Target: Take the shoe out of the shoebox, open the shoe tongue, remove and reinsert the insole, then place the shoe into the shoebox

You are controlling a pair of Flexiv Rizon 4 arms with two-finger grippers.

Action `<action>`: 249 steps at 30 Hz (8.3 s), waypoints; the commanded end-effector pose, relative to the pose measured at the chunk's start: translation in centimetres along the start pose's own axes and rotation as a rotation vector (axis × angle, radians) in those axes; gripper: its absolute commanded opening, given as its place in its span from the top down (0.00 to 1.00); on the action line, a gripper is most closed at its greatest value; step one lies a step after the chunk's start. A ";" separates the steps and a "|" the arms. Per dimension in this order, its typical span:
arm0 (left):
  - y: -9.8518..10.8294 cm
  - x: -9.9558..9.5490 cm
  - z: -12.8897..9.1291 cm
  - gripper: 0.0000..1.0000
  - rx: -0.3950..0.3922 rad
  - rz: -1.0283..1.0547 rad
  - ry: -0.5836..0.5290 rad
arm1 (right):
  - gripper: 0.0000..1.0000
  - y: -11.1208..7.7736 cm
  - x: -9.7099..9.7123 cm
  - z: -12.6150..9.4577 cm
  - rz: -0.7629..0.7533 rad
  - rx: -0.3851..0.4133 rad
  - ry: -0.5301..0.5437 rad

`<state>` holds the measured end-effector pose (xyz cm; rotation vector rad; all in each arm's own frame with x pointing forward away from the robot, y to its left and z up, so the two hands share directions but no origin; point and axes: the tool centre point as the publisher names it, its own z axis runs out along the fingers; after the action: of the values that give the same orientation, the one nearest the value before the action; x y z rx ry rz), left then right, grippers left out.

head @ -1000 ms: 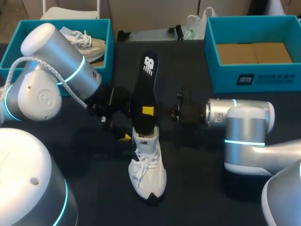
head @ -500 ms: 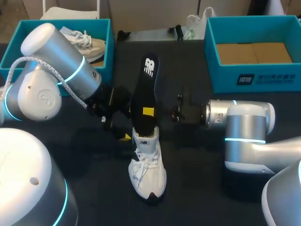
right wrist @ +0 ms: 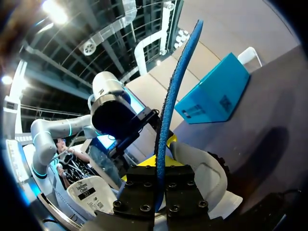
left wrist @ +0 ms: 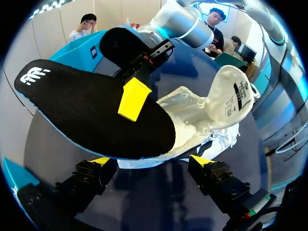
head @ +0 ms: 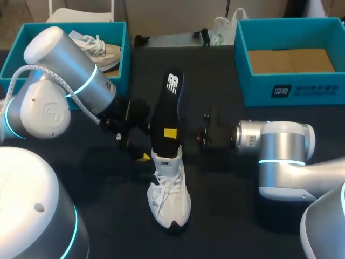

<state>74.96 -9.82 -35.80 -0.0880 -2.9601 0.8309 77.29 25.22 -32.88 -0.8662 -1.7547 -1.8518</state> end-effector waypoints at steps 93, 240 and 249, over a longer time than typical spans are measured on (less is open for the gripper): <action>0.0 0.0 0.0 0.00 -0.002 0.000 0.000 | 0.66 0.5 2.6 1.3 -0.140 0.196 0.101; 0.0 0.0 0.0 0.00 -0.002 0.000 0.000 | 1.00 -6.0 1.5 1.4 0.153 0.163 -0.015; 0.0 0.0 0.0 0.00 -0.002 0.000 0.000 | 0.55 -5.3 2.7 1.7 0.111 0.170 -0.031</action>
<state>74.97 -9.80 -35.78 -0.0881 -2.9601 0.8307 72.37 27.56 -35.21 -0.8969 -1.8014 -1.6007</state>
